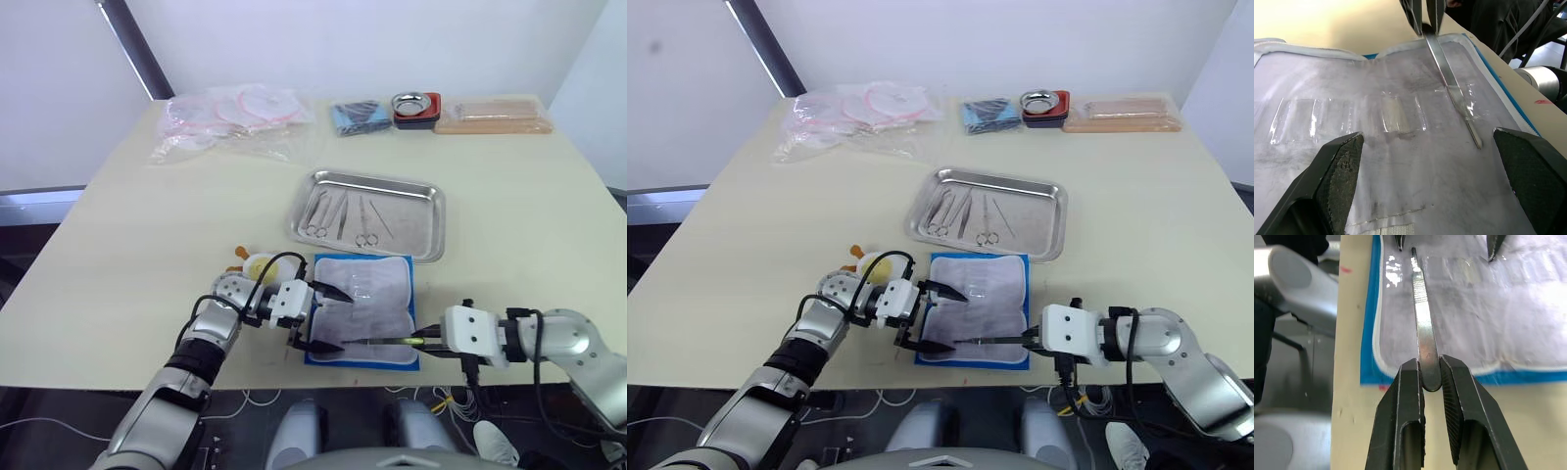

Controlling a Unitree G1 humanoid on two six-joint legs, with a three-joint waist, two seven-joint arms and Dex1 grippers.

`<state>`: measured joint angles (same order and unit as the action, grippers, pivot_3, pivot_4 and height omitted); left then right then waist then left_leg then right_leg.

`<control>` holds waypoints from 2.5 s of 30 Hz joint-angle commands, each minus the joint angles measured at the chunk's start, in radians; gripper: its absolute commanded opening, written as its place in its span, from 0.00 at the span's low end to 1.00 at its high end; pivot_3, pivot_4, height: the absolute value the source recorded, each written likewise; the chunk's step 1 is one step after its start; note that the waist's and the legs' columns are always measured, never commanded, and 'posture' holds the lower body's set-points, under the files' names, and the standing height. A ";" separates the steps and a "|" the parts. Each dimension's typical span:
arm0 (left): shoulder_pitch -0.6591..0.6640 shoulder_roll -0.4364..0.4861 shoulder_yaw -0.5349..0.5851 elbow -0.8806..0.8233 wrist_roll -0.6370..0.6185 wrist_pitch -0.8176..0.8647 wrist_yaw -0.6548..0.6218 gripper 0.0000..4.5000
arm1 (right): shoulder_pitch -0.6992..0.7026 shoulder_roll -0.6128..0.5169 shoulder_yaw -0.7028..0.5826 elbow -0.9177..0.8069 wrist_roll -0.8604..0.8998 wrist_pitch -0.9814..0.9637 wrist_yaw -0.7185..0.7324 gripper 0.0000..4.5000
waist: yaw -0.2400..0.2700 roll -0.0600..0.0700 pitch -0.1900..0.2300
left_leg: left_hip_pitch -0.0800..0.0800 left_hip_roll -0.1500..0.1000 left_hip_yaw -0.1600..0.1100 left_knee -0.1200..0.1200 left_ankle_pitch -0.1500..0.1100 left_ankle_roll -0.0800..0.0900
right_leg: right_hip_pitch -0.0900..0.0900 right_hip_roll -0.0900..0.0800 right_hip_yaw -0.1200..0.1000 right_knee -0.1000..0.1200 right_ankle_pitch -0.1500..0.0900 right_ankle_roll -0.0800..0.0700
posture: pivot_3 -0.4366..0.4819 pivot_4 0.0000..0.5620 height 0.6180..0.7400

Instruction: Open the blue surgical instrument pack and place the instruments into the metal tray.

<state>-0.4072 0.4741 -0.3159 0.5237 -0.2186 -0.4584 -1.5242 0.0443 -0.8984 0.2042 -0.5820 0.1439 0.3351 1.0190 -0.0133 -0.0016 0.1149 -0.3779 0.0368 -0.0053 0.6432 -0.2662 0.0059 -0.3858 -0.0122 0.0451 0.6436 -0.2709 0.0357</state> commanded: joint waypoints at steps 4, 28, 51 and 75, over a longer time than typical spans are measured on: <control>0.070 0.022 -0.097 0.111 0.132 0.000 -0.021 1.00 | 0.051 -0.064 -0.110 -0.045 0.025 -0.026 0.019 0.00 | 0.000 0.000 0.000 | 0.000 0.000 0.001 0.000 0.000 0.000 | 0.000 0.000 0.000 0.000 0.000 0.000 | 0.48 0.27 1.00; 0.062 0.024 -0.097 0.125 0.132 -0.003 -0.017 1.00 | 0.066 -0.035 -0.424 0.030 0.273 0.074 0.002 0.00 | -0.002 0.001 0.000 | 0.008 0.000 0.001 0.000 0.000 0.000 | 0.008 0.000 0.001 0.000 0.000 0.000 | 0.48 0.27 1.00; 0.076 0.036 -0.091 0.107 0.129 0.008 0.000 1.00 | -0.405 0.534 -0.189 0.265 0.176 0.567 -0.698 0.00 | -0.004 0.007 -0.004 | 0.014 0.000 0.001 -0.007 0.000 0.000 | 0.008 0.000 0.007 0.000 0.000 -0.001 | 0.48 0.27 1.00; 0.096 0.042 -0.088 0.103 0.133 -0.004 0.029 1.00 | -0.555 0.713 -0.158 0.470 0.039 0.653 -0.885 0.32 | -0.024 0.012 -0.007 | 0.014 0.000 0.001 -0.008 0.000 0.000 | 0.008 -0.001 0.007 0.000 0.000 -0.001 | 0.48 0.27 1.00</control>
<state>-0.3894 0.4933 -0.3221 0.5211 -0.2239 -0.4668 -1.5017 -0.4887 -0.1757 0.0529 -0.0671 0.1859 0.9943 0.1279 -0.0371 0.0104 0.1080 -0.3635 0.0369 -0.0040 0.6353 -0.2663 0.0060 -0.3778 -0.0133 0.0524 0.6437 -0.2712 0.0350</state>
